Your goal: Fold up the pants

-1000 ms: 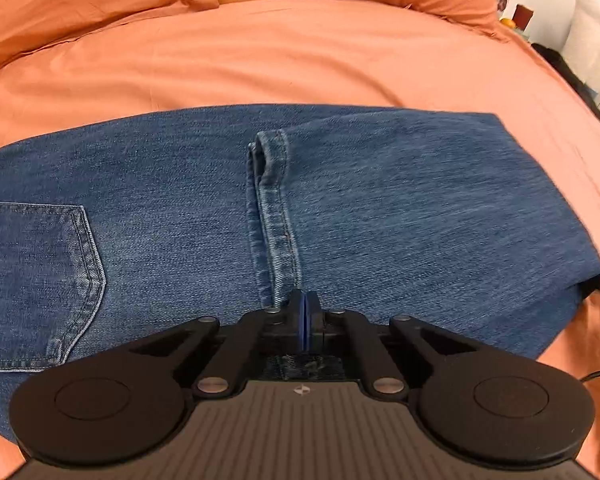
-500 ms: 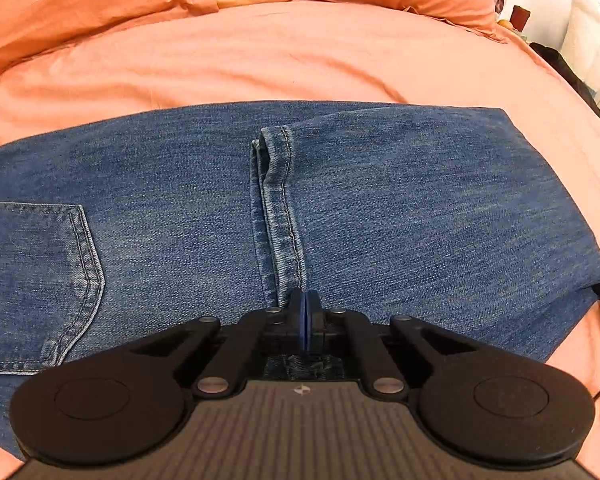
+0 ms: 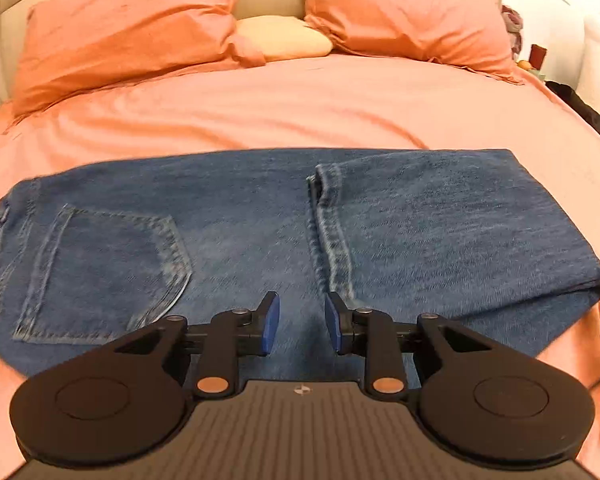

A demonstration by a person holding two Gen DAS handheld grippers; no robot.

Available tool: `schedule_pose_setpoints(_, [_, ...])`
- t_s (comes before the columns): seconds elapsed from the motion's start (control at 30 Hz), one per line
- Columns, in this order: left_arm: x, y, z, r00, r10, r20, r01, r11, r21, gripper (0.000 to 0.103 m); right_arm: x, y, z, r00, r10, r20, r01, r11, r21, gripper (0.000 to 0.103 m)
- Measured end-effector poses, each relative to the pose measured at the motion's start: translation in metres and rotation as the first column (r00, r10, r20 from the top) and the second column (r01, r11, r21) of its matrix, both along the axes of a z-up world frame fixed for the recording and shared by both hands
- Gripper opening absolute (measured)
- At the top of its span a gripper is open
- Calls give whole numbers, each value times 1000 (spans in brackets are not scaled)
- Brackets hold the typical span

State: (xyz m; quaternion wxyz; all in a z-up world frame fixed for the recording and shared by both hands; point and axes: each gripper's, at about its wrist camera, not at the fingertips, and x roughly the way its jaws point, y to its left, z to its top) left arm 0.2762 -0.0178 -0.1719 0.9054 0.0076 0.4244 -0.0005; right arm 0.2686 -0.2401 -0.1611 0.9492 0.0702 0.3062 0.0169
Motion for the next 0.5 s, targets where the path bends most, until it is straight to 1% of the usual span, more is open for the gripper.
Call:
schedule_pose_setpoints(0.07, [-6, 5, 1, 1000, 0, -17, -1, 1000, -20, 35, 10, 14, -4, 999, 35, -13, -35, 999, -22, 14])
schedule_pose_setpoints(0.13, [-7, 13, 5, 1000, -2, -29, 1, 999, -40, 35, 21, 24, -10, 998, 48, -40, -49, 998, -33, 14])
schedule_pose_setpoints(0.23, [-12, 23, 9, 1000, 9, -30, -11, 999, -46, 38, 34, 30, -27, 991, 63, -116, -71, 995, -66, 13])
schedule_pose_setpoints(0.3, [-17, 33, 11, 999, 22, -24, -23, 999, -47, 41, 37, 32, -34, 986, 79, -149, -91, 993, -79, 13])
schedule_pose_setpoints(0.4, [-21, 51, 14, 998, 57, -29, -58, 997, -47, 42, 38, 35, -35, 984, 84, -157, -101, 990, -103, 13])
schedule_pose_setpoints(0.43, [-23, 58, 16, 997, 69, -25, -70, 996, -48, 43, 39, 37, -33, 984, 85, -157, -103, 988, -112, 13])
schedule_pose_setpoints(0.47, [-25, 65, 19, 996, 82, -19, -83, 995, -50, 49, 38, 39, -30, 984, 92, -154, -111, 986, -124, 14])
schedule_pose_setpoints(0.5, [-27, 74, 22, 995, 97, -12, -98, 994, -52, 52, 36, 41, -26, 984, 105, -148, -125, 983, -134, 14])
